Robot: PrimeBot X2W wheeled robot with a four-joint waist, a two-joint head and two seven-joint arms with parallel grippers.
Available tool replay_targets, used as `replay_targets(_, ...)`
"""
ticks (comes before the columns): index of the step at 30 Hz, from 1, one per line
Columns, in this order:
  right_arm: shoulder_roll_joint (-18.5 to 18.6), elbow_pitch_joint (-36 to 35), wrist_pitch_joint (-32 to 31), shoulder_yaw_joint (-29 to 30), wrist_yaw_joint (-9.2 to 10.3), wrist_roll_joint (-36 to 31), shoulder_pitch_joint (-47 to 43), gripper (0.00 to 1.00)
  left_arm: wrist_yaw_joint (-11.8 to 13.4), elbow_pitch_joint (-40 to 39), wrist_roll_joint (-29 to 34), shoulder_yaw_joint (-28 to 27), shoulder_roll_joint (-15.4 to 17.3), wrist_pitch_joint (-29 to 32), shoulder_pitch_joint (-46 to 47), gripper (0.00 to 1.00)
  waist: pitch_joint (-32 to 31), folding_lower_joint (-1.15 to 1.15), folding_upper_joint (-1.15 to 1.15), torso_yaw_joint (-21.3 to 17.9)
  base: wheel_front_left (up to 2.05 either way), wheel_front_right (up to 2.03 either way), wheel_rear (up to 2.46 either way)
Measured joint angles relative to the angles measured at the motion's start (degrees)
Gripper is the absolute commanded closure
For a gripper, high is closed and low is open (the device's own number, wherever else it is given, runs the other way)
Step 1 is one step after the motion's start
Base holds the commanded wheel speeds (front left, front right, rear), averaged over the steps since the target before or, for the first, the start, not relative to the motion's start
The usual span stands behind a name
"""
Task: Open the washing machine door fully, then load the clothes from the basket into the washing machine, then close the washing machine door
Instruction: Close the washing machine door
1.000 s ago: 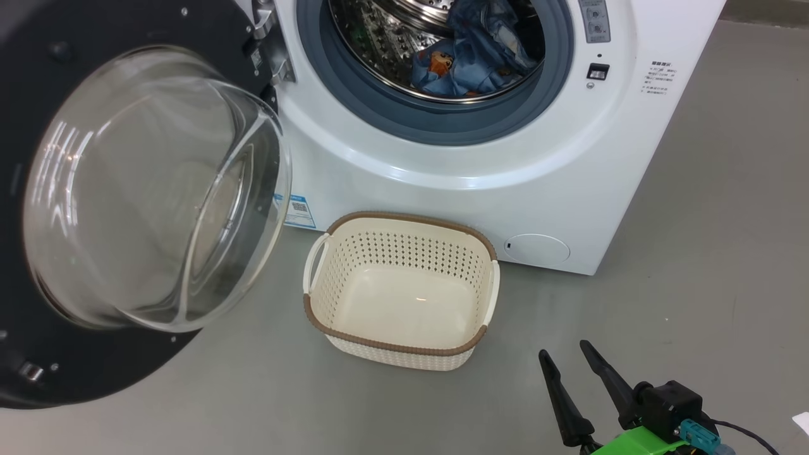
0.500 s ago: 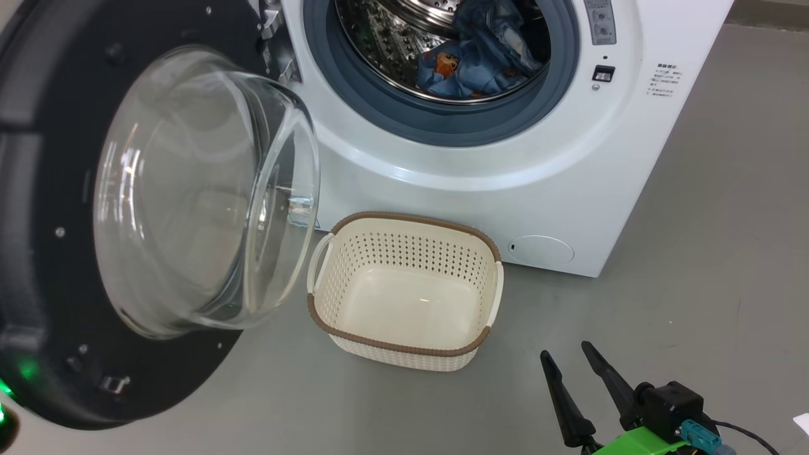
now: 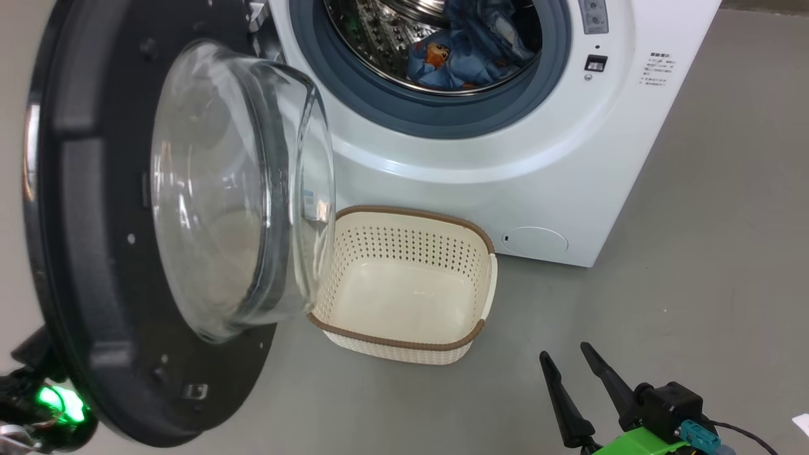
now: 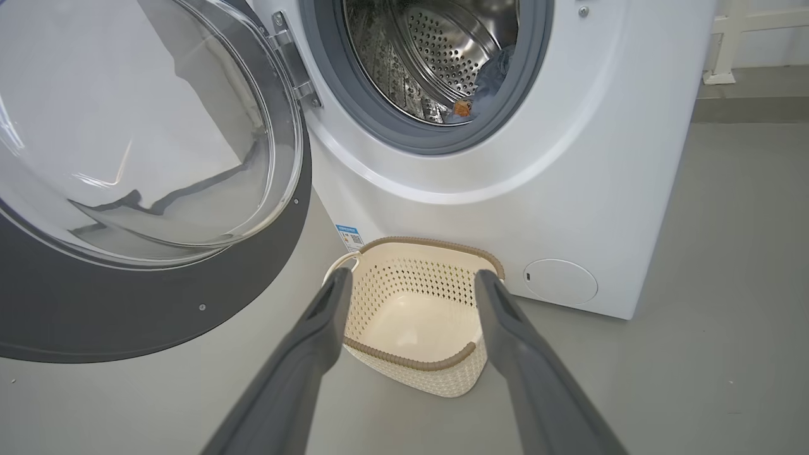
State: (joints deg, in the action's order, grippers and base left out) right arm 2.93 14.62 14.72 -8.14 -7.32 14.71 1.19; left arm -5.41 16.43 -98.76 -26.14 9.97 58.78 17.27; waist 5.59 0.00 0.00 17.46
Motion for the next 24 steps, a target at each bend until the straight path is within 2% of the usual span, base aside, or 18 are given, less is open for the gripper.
replay_targets(11, 0.00, 0.20, 0.00, -0.15, 0.00, 0.16, 0.06, 0.00, 2.65, -9.06, -1.07, 3.74, -3.90, 2.85, -2.87, 1.00, 0.69, 0.00, 0.00, -1.05, 0.00, 0.00, 0.00)
replay_targets(15, 0.00, 0.21, 0.00, -0.32, 0.00, 0.18, 0.12, 0.00, 2.65, -11.23, -1.15, 5.76, -5.59, 3.30, -3.43, 1.00, 0.95, 0.00, 0.00, -1.66, 0.00, 0.00, 0.00)
replay_targets(24, 0.00, 0.04, 0.00, 0.08, 0.00, 0.18, 0.29, 0.00, 2.63, -12.51, -1.56, 8.53, -7.13, 1.92, -3.71, 1.00, 1.18, 0.00, 0.00, -4.73, 0.00, 0.00, 0.00)
